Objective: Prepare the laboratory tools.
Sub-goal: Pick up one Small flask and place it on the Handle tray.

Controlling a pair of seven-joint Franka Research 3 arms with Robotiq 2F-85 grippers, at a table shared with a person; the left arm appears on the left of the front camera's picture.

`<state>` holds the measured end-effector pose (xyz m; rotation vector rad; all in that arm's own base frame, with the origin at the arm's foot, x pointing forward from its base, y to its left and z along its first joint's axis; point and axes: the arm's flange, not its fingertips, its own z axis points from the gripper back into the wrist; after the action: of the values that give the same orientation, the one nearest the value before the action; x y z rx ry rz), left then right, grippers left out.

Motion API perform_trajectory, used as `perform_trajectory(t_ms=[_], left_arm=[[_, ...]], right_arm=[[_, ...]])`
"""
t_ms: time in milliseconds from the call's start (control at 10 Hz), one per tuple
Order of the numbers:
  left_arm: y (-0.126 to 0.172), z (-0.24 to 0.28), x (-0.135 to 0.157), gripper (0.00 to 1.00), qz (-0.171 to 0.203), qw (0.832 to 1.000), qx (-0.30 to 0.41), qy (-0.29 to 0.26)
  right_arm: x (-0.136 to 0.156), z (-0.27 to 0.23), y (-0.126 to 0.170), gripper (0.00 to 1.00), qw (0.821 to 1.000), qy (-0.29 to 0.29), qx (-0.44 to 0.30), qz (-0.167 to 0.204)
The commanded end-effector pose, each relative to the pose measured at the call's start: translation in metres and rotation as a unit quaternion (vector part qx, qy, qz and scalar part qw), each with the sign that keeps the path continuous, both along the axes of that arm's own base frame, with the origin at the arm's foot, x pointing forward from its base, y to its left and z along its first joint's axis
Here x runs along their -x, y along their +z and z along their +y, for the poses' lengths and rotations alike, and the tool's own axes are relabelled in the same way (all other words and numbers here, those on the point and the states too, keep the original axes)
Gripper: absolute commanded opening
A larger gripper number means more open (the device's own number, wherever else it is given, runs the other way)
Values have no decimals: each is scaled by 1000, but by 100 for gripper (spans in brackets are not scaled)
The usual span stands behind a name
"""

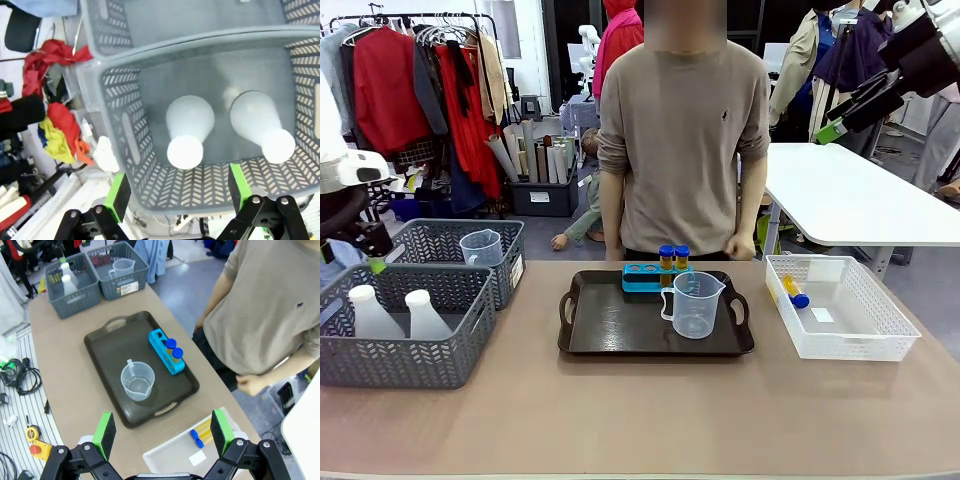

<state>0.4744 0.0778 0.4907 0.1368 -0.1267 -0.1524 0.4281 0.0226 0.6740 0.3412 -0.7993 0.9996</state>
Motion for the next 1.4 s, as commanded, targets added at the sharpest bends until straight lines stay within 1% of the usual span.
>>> perform_trajectory(t_ms=[0, 100, 600, 700, 900, 1000, 1300], left_arm=[[-7, 10, 1, 100, 1, 999, 21, 33], [-15, 16, 1, 100, 13, 999, 27, 45], [-54, 19, -4, 100, 51, 996, 55, 52], [-60, 18, -4, 100, 57, 996, 57, 50], [-65, 17, -4, 100, 55, 995, 60, 51], [-68, 16, -4, 91, 57, 995, 61, 53], [-67, 16, -3, 34, 55, 995, 63, 53]], right_arm=[[0, 0, 1, 100, 1000, 7, -2, -5], [0, 0, 1, 100, 1000, 7, -2, -5], [0, 0, 1, 100, 1000, 7, -2, -5], [0, 0, 1, 100, 1000, 7, -2, -5], [0, 0, 1, 100, 1000, 7, -2, -5], [0, 0, 1, 100, 1000, 7, -2, -5], [0, 0, 1, 100, 1000, 7, -2, -5]])
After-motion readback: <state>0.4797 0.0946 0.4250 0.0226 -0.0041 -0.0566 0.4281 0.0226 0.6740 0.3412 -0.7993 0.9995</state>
